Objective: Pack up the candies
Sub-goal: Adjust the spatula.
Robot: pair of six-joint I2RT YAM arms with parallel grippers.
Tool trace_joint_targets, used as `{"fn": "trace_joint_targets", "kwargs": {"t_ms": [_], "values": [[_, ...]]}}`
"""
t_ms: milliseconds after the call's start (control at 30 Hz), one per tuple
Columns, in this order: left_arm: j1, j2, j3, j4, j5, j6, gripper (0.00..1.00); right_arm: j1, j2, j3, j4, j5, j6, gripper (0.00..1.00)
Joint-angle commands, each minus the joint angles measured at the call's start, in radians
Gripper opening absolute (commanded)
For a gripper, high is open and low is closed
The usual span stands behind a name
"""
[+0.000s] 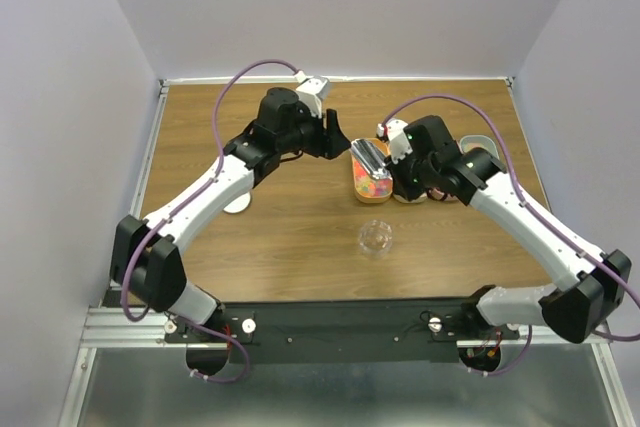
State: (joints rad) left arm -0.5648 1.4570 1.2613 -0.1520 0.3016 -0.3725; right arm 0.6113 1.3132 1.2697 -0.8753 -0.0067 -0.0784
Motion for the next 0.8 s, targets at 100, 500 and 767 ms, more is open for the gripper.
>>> {"fn": "trace_joint_targets", "kwargs": {"t_ms": [100, 500, 767], "values": [[0.002, 0.085, 0.064, -0.077, 0.208, 0.027, 0.54, -0.001, -0.08, -0.079, 0.131, -0.073, -0.101, 0.01], [0.002, 0.161, 0.125, -0.083, 0.215, -0.028, 0.49, -0.001, -0.12, -0.133, 0.196, -0.073, -0.129, 0.01], [0.005, 0.183, 0.148, -0.109, 0.105, -0.036, 0.53, -0.001, -0.129, -0.144, 0.206, -0.064, -0.132, 0.01]]}}
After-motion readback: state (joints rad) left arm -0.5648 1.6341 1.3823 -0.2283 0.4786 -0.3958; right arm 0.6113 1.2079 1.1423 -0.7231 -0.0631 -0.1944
